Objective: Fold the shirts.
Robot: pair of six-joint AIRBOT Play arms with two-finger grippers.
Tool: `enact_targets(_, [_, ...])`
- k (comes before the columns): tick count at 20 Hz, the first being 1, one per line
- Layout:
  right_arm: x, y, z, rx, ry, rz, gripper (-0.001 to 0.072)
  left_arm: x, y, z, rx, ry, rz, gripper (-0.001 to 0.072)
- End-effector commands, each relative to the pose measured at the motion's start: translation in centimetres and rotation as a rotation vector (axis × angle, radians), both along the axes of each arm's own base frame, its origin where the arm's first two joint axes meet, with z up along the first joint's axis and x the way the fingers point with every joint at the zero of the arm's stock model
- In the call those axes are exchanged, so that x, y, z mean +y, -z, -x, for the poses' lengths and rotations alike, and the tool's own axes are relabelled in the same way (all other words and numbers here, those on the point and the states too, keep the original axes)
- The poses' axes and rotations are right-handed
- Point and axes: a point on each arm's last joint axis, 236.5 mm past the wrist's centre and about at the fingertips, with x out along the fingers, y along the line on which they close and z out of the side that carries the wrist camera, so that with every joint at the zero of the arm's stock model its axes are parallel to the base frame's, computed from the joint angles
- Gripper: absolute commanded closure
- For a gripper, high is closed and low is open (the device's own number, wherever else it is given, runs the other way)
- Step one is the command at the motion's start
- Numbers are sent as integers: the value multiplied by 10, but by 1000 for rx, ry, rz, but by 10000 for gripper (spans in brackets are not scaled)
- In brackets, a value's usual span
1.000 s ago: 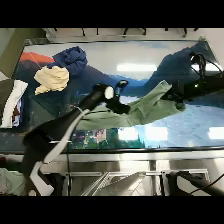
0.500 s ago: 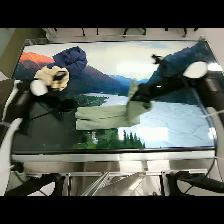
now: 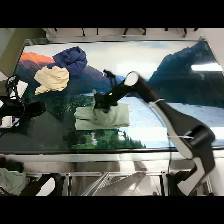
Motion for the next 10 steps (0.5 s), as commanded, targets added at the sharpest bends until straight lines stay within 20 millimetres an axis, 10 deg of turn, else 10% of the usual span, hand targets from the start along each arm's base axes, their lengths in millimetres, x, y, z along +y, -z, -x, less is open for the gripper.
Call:
enact_targets(1, [39, 59, 15, 142, 3, -9, 692, 0, -2, 0, -18, 4, 2, 696])
enact_targets(6, [82, 45, 28, 220, -12, -231, 683, -4, 0, -1, -9, 20, 4, 696])
enact_targets(7, [83, 38, 24, 220, -5, -261, 555, -5, 3, 0, 3, 21, 6, 696])
enact_targets(8, [81, 33, 21, 232, -1, -278, 272, -5, 6, 1, 17, 23, 9, 696])
enact_targets(10, [65, 21, 19, 237, -38, -296, 176, -6, 13, 2, 41, 25, 15, 696])
